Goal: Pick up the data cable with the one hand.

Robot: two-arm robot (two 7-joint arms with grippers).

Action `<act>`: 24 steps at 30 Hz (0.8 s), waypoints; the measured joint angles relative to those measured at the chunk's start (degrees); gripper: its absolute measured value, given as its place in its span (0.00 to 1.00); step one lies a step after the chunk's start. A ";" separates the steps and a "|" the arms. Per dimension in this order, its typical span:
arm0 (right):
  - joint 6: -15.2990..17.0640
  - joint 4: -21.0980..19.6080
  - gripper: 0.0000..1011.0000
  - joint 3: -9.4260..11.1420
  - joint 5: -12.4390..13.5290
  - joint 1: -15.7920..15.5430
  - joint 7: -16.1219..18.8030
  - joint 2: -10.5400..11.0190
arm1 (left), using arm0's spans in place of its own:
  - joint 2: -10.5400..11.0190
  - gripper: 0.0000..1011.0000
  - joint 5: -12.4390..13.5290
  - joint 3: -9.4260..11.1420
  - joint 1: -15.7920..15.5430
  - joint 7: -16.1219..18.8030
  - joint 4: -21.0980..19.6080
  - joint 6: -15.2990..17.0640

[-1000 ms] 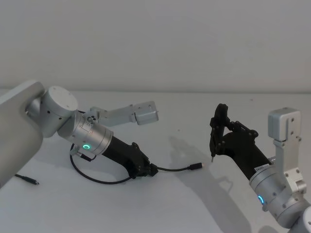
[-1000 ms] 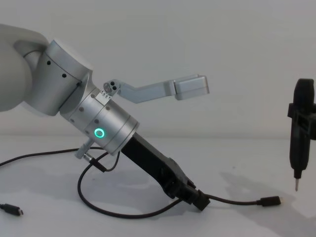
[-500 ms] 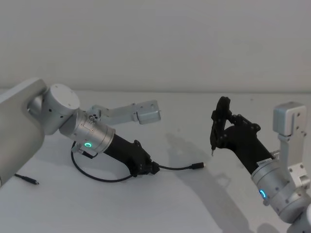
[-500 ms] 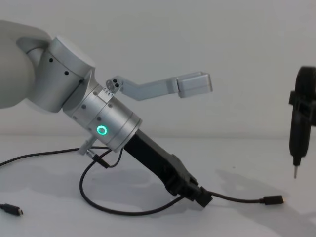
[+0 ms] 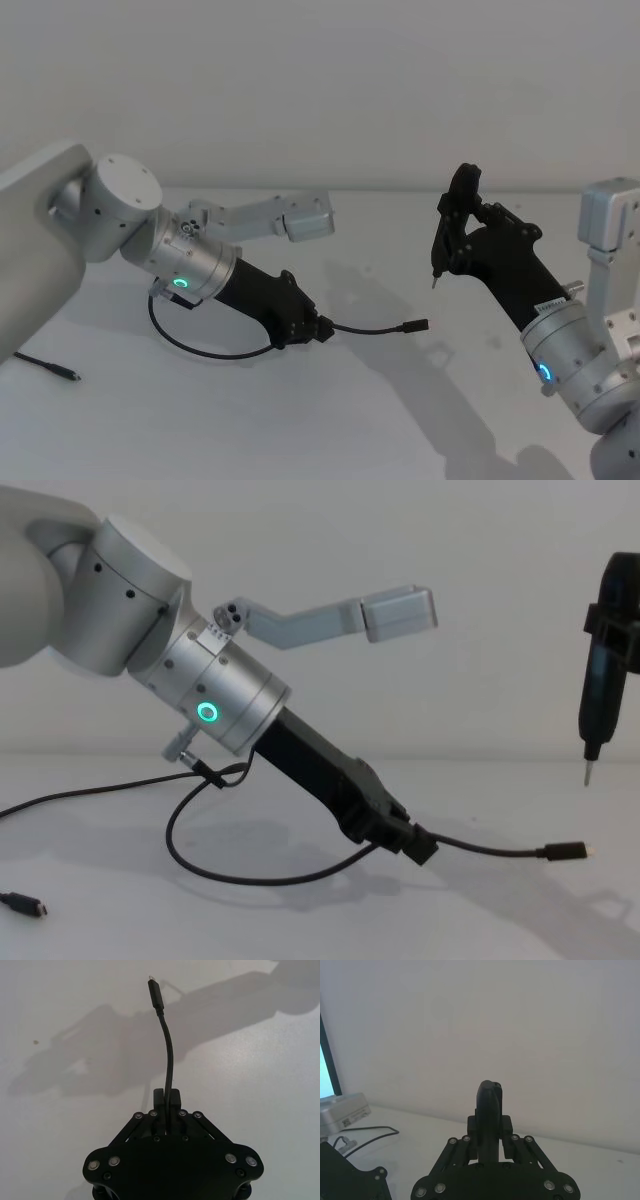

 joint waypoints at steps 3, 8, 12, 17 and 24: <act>0.44 0.00 0.27 0.07 -0.09 0.26 0.00 -0.20 | 0.34 0.05 -0.14 -0.11 0.01 0.21 -0.65 0.05; 1.19 0.02 0.27 0.23 -0.47 0.43 -0.22 -0.34 | 1.02 0.05 -0.38 -0.31 0.08 0.59 -1.87 0.29; 2.08 0.02 0.27 0.39 -0.81 0.43 -0.44 -0.39 | 1.25 0.05 -0.47 -0.38 0.11 0.73 -2.31 0.36; 3.29 -0.29 0.27 0.75 -1.06 0.22 -0.77 -0.50 | 1.53 0.05 -0.57 -0.47 0.13 0.91 -2.83 0.46; 4.40 -0.67 0.27 0.98 -1.23 0.15 -0.85 -0.76 | 1.74 0.05 -0.65 -0.53 0.17 1.03 -3.27 0.53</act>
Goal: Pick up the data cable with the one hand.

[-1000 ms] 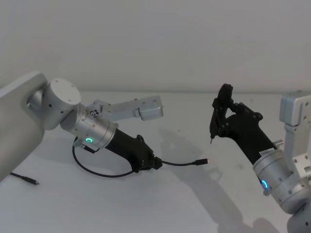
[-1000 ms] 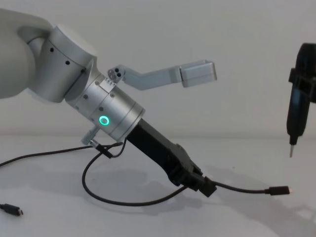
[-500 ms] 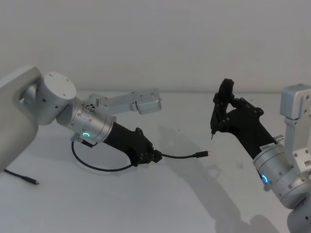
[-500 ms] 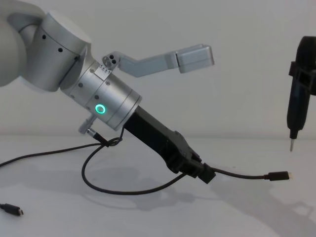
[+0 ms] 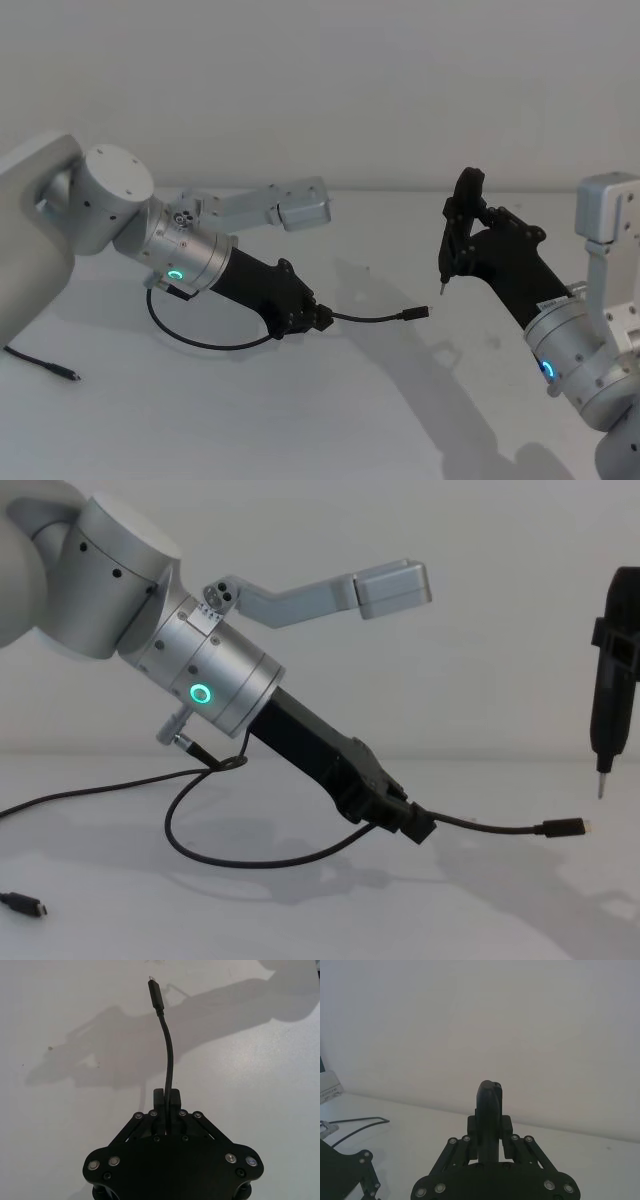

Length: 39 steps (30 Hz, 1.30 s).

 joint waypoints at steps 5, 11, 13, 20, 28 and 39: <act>0.65 -0.06 0.27 0.01 -0.14 0.04 0.04 -0.28 | 0.12 0.05 -0.04 -0.03 0.02 0.07 -0.20 0.03; 1.51 -0.03 0.27 -0.04 -0.25 0.12 0.21 -0.62 | 0.18 0.05 -0.08 -0.07 0.04 0.10 -0.34 0.08; 1.79 0.01 0.27 -0.04 -0.27 0.13 0.30 -0.69 | 0.19 0.05 -0.09 -0.08 0.04 0.11 -0.36 0.09; 2.76 0.27 0.27 -0.01 -0.42 0.22 0.50 -1.16 | 0.23 0.05 -0.11 -0.08 0.04 0.16 -0.44 0.10; 3.35 0.51 0.27 0.15 -0.64 0.27 0.54 -1.66 | 0.26 0.05 -0.11 -0.08 0.04 0.18 -0.47 0.10; 3.95 0.65 0.27 0.47 -0.97 0.30 0.65 -2.29 | 0.28 0.05 -0.11 -0.08 0.04 0.18 -0.53 0.10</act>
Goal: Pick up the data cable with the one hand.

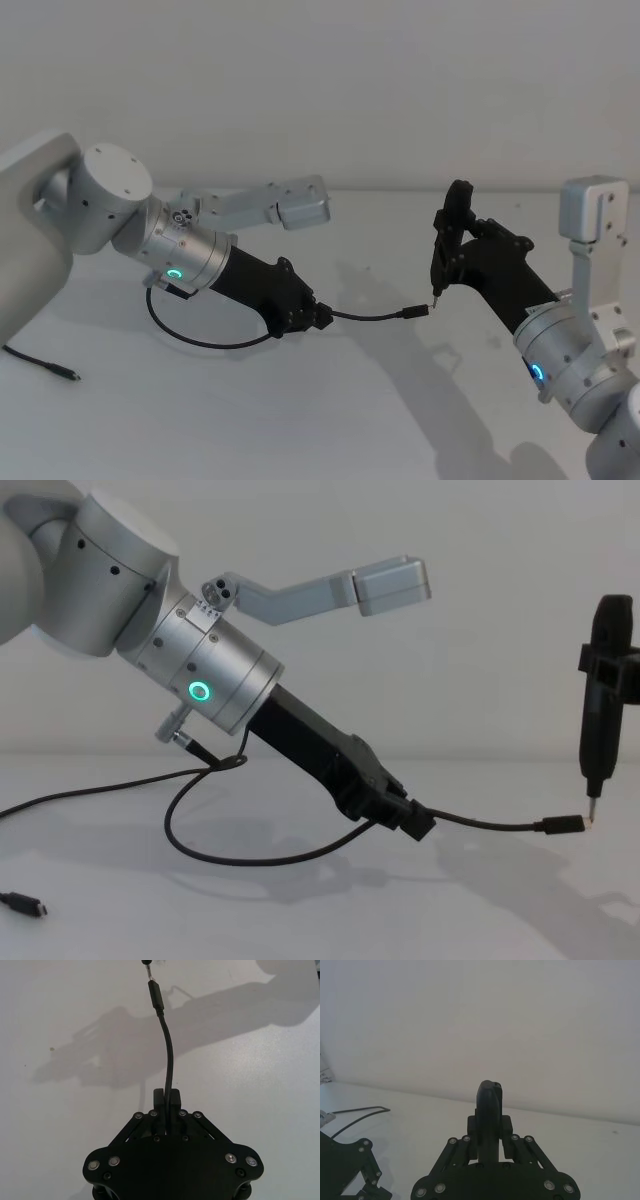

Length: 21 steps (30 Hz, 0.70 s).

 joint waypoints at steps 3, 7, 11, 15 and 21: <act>0.04 0.01 0.27 0.04 -0.06 0.00 0.04 -0.08 | 0.00 0.05 0.00 0.00 0.00 0.00 0.00 -0.01; 0.09 0.02 0.27 0.10 -0.11 0.00 0.07 -0.17 | 0.00 0.05 0.01 0.00 0.00 0.00 0.00 -0.01; 0.17 0.03 0.27 0.14 -0.16 0.00 0.11 -0.27 | 0.00 0.05 0.01 0.00 0.00 -0.01 0.00 -0.01; 0.22 0.03 0.27 0.17 -0.19 0.00 0.14 -0.31 | 0.00 0.05 0.01 0.00 0.00 -0.01 0.00 -0.01; 0.27 0.03 0.27 0.20 -0.23 0.00 0.14 -0.35 | 0.00 0.05 0.01 0.00 0.00 -0.01 0.00 -0.01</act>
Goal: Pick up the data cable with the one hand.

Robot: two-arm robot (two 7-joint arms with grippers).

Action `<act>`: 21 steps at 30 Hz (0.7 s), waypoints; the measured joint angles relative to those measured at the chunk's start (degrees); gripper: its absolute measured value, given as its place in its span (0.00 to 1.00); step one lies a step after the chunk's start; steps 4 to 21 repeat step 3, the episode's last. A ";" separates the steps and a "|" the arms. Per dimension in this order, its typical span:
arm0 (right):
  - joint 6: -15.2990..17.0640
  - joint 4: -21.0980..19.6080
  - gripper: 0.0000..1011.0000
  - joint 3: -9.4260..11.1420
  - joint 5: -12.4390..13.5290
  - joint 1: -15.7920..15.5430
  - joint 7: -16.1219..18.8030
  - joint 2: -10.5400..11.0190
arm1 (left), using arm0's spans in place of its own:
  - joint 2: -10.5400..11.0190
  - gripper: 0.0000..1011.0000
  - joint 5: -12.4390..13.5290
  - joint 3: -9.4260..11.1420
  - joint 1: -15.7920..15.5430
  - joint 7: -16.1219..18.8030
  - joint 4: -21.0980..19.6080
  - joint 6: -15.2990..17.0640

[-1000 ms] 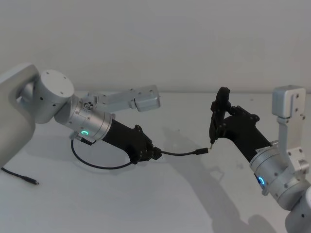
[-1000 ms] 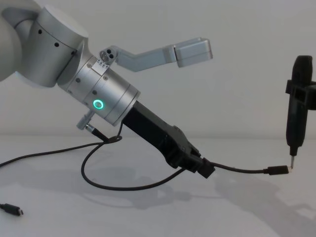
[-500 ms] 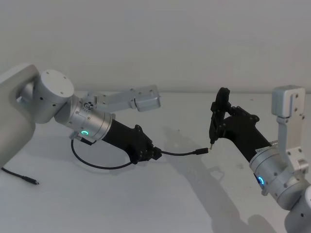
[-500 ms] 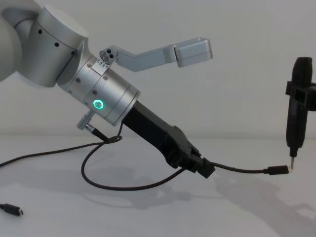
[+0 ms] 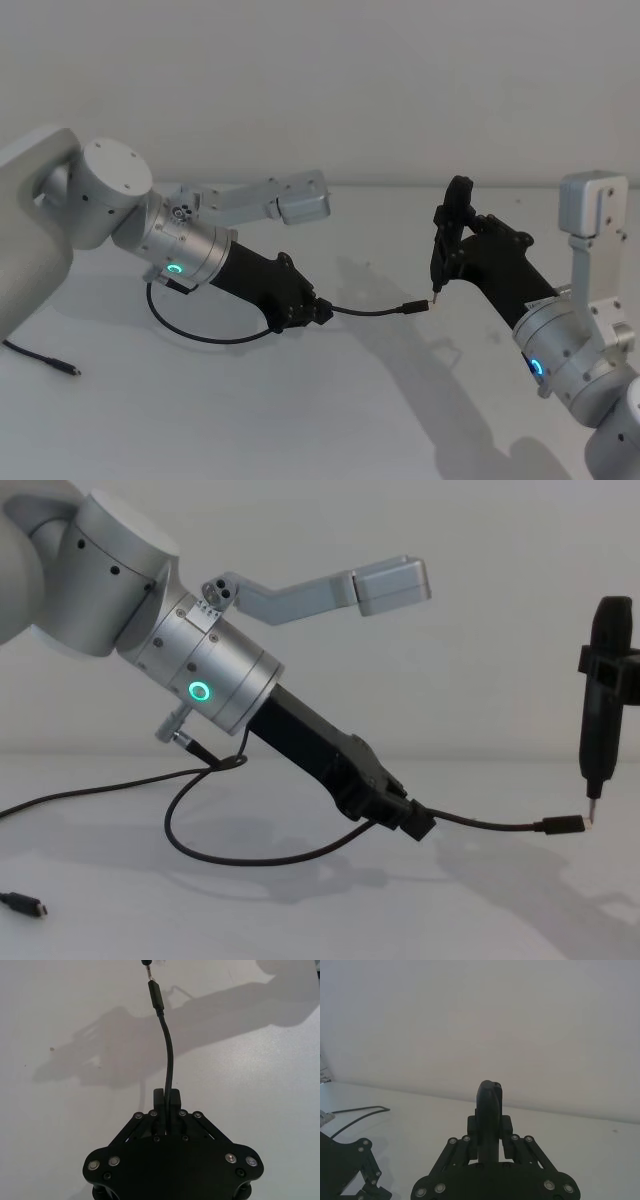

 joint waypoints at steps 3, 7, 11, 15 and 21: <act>0.02 0.00 0.27 0.02 -0.02 0.00 0.00 -0.02 | 0.00 0.05 0.00 0.00 0.00 0.00 0.00 0.00; 0.02 0.00 0.27 0.02 -0.02 0.00 0.00 -0.02 | 0.00 0.05 0.00 0.00 0.00 0.00 0.00 0.00; 0.02 0.00 0.27 0.02 -0.02 0.00 0.00 -0.02 | 0.00 0.05 0.00 0.00 0.00 0.00 0.00 0.00; 0.02 0.00 0.27 0.02 -0.02 0.00 0.00 -0.02 | 0.00 0.05 0.00 0.00 0.00 0.00 0.00 0.00; 0.02 0.00 0.27 0.02 -0.02 0.00 0.00 -0.02 | 0.00 0.05 0.00 0.00 0.00 0.00 0.00 0.00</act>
